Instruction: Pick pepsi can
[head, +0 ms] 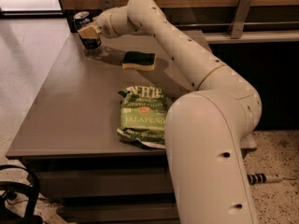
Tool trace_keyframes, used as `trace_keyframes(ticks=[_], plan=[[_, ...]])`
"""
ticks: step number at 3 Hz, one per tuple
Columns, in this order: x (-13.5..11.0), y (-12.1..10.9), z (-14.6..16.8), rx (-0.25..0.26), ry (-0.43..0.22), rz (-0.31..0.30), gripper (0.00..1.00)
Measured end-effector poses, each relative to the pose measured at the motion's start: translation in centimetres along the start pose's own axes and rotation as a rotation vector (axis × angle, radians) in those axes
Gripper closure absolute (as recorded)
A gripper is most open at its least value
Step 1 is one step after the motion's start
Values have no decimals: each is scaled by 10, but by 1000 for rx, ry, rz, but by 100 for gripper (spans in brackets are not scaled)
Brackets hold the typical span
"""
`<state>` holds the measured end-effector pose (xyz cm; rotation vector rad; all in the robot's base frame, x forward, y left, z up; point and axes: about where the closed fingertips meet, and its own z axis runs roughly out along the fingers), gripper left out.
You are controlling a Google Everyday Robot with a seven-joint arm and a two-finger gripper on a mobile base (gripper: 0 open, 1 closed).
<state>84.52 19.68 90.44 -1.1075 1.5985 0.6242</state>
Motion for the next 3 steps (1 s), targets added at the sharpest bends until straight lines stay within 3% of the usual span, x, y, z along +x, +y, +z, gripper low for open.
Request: trace_keyframes(ticks=[3], plan=[[-36,3,-74,-58,-22,-78,100]])
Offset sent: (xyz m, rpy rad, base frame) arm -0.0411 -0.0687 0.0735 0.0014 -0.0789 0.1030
